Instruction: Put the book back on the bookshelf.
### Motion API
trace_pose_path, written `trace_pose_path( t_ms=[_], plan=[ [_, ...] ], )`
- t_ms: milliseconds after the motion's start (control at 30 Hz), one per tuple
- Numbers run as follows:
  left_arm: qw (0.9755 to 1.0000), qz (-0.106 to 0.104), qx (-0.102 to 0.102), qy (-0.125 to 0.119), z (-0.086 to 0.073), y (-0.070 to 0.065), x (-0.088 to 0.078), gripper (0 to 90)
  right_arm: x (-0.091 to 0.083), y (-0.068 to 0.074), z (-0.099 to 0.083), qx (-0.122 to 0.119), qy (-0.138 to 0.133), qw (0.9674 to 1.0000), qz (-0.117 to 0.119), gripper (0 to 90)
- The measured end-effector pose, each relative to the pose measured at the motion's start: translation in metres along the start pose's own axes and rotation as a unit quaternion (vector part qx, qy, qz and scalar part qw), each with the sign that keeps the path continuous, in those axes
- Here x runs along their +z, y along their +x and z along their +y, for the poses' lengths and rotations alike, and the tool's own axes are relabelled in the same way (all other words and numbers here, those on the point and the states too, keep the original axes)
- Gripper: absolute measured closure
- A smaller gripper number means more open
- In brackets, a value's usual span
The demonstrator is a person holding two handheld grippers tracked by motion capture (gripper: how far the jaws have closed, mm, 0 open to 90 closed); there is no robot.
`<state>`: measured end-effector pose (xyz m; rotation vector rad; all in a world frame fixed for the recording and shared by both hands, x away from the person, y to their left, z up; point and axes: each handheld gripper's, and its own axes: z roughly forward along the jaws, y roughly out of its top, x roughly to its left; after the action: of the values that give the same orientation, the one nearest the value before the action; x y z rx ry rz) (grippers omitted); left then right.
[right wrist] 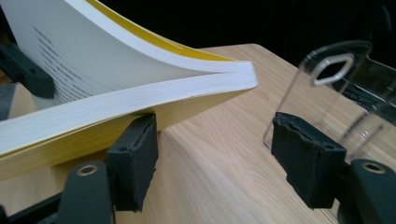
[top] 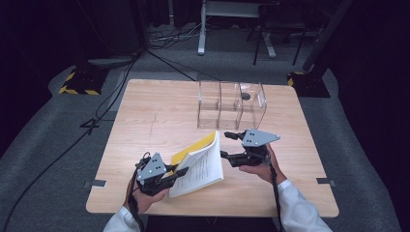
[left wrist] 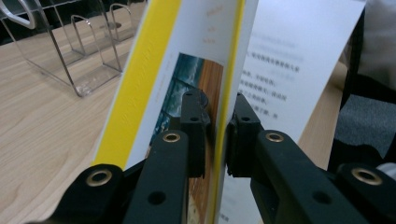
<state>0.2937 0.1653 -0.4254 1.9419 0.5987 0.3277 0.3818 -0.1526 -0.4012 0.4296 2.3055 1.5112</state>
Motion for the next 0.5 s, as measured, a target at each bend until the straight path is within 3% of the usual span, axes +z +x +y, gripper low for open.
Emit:
trace_pose_path(
  t_ms=[200,367,500],
  plan=[
    [0.9999,-0.009,0.008,-0.011,-0.012,-0.001,-0.005,73.5,0.011,0.014,0.017,-0.013,-0.006,0.9994,0.031,32.1],
    [0.9997,-0.019,0.0,-0.018,-0.017,0.001,-0.005,71.9,0.028,0.028,0.021,-0.017,0.0,0.9981,0.06,31.8],
    [0.9994,-0.024,-0.003,-0.026,-0.018,0.004,-0.004,73.3,0.032,0.032,0.022,-0.019,-0.001,0.9977,0.065,31.5]
  ],
)
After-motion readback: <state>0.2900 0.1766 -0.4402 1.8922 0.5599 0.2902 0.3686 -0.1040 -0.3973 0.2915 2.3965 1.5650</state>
